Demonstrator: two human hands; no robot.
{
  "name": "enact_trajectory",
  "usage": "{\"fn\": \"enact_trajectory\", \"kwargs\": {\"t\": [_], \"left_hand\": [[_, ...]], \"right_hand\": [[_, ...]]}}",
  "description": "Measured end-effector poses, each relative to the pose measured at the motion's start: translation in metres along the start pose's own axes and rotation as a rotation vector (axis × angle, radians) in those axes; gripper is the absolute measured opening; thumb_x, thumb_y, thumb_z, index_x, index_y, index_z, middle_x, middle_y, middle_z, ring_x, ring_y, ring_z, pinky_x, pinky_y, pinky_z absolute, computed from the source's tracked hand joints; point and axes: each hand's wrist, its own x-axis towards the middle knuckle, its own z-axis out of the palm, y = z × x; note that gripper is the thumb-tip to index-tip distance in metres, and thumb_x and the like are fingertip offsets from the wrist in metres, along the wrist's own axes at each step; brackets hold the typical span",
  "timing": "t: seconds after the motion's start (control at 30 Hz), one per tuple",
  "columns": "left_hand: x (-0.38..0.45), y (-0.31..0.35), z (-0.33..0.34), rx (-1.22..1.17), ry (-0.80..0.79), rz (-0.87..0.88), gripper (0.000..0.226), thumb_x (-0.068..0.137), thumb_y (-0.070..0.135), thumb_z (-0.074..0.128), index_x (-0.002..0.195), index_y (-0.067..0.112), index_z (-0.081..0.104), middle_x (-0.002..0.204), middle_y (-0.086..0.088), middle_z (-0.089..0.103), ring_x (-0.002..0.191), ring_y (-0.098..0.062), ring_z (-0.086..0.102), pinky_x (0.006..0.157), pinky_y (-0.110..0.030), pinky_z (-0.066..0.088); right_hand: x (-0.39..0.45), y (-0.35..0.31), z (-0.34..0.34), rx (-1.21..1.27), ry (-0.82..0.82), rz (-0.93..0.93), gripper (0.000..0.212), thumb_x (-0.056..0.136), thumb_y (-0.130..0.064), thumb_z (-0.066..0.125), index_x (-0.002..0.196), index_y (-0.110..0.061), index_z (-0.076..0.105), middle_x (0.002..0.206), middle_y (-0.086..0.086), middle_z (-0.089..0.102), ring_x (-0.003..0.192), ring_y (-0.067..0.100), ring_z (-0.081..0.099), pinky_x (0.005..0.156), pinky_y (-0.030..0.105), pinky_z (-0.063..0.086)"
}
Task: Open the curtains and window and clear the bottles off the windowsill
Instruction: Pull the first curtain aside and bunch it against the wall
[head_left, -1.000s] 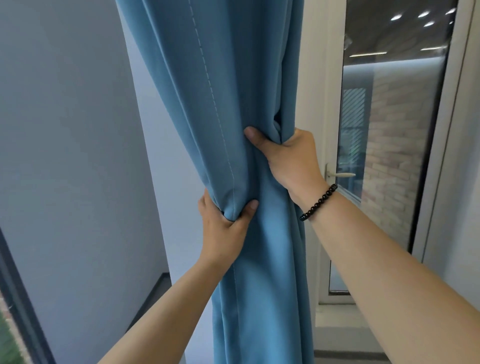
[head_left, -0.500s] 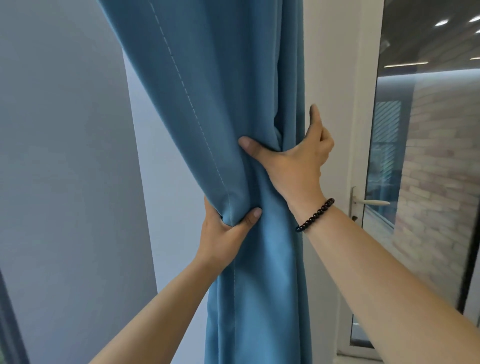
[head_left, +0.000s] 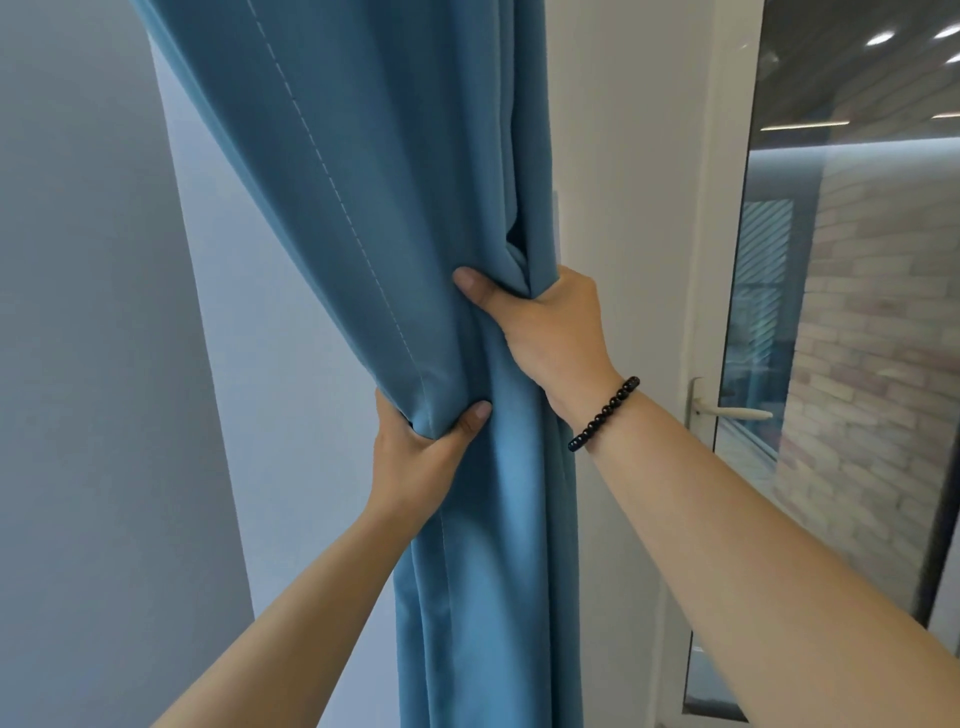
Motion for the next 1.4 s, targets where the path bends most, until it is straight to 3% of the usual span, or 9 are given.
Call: {"fn": "enact_trajectory", "kwargs": {"t": [0.23, 0.43, 0.57, 0.67, 0.97, 1.07, 1.2, 1.3, 1.4], "left_hand": [[0.032, -0.016, 0.011, 0.006, -0.018, -0.007, 0.070, 0.067, 0.055, 0.077, 0.128, 0.028, 0.055, 0.120, 0.014, 0.067, 0.113, -0.007, 0.062, 0.098, -0.041, 0.052], [0.060, -0.037, 0.030, -0.027, -0.025, -0.014, 0.064, 0.070, 0.050, 0.078, 0.126, 0.027, 0.056, 0.118, 0.014, 0.067, 0.112, -0.006, 0.063, 0.098, -0.039, 0.052], [0.082, -0.050, 0.039, -0.027, -0.041, -0.021, 0.067, 0.068, 0.055, 0.077, 0.126, 0.028, 0.056, 0.117, 0.016, 0.067, 0.111, -0.005, 0.063, 0.098, -0.038, 0.052], [0.099, -0.061, 0.045, -0.018, -0.059, -0.032, 0.067, 0.068, 0.058, 0.076, 0.125, 0.029, 0.057, 0.116, 0.016, 0.069, 0.110, -0.005, 0.064, 0.096, -0.037, 0.053], [0.146, -0.089, 0.055, 0.007, -0.036, -0.038, 0.061, 0.075, 0.050, 0.077, 0.127, 0.031, 0.054, 0.111, 0.024, 0.065, 0.108, 0.000, 0.061, 0.092, -0.026, 0.049], [0.161, -0.099, 0.059, -0.010, -0.040, -0.019, 0.060, 0.076, 0.049, 0.077, 0.128, 0.031, 0.054, 0.112, 0.023, 0.066, 0.109, 0.001, 0.061, 0.091, -0.024, 0.049], [0.175, -0.108, 0.065, -0.049, -0.063, 0.006, 0.056, 0.080, 0.040, 0.076, 0.130, 0.028, 0.053, 0.116, 0.021, 0.065, 0.108, 0.007, 0.060, 0.089, -0.014, 0.047], [0.186, -0.114, 0.072, -0.079, -0.079, 0.017, 0.052, 0.084, 0.032, 0.075, 0.131, 0.027, 0.052, 0.119, 0.021, 0.064, 0.108, 0.012, 0.058, 0.084, -0.004, 0.046], [0.194, -0.122, 0.078, -0.071, -0.082, 0.012, 0.048, 0.086, 0.031, 0.073, 0.129, 0.029, 0.052, 0.117, 0.022, 0.064, 0.107, 0.013, 0.058, 0.083, -0.003, 0.045]], "right_hand": [[0.029, 0.017, 0.001, 0.010, -0.002, -0.062, 0.061, 0.065, -0.031, 0.086, 0.119, -0.019, 0.059, 0.107, -0.009, 0.071, 0.097, 0.007, 0.068, 0.088, 0.036, 0.056], [0.059, 0.044, 0.003, 0.024, 0.017, -0.064, 0.064, 0.067, -0.029, 0.086, 0.123, -0.016, 0.058, 0.111, -0.006, 0.071, 0.100, 0.007, 0.068, 0.090, 0.034, 0.056], [0.081, 0.062, 0.001, 0.042, 0.021, -0.066, 0.044, 0.070, -0.022, 0.084, 0.110, -0.016, 0.066, 0.097, -0.010, 0.074, 0.090, 0.006, 0.070, 0.084, 0.031, 0.058], [0.098, 0.076, 0.005, 0.027, 0.060, -0.070, 0.056, 0.066, -0.029, 0.086, 0.116, -0.015, 0.064, 0.103, -0.008, 0.073, 0.093, 0.006, 0.070, 0.085, 0.032, 0.057], [0.143, 0.117, 0.019, 0.080, 0.091, -0.094, 0.055, 0.069, -0.015, 0.084, 0.118, -0.009, 0.059, 0.107, -0.001, 0.072, 0.095, 0.009, 0.069, 0.088, 0.033, 0.057], [0.155, 0.128, 0.023, 0.074, 0.096, -0.091, 0.045, 0.070, -0.016, 0.084, 0.110, -0.011, 0.064, 0.101, -0.003, 0.073, 0.092, 0.009, 0.070, 0.085, 0.032, 0.058], [0.168, 0.141, 0.026, 0.067, 0.111, -0.069, 0.026, 0.071, -0.018, 0.083, 0.094, -0.019, 0.072, 0.097, 0.002, 0.075, 0.092, 0.016, 0.071, 0.086, 0.041, 0.057], [0.180, 0.151, 0.029, 0.045, 0.137, -0.070, 0.021, 0.070, -0.019, 0.084, 0.088, -0.021, 0.073, 0.094, 0.002, 0.075, 0.090, 0.016, 0.072, 0.084, 0.042, 0.058], [0.191, 0.160, 0.029, 0.031, 0.150, -0.065, 0.020, 0.069, -0.020, 0.084, 0.085, -0.021, 0.073, 0.093, 0.002, 0.076, 0.089, 0.017, 0.072, 0.083, 0.042, 0.058]]}}
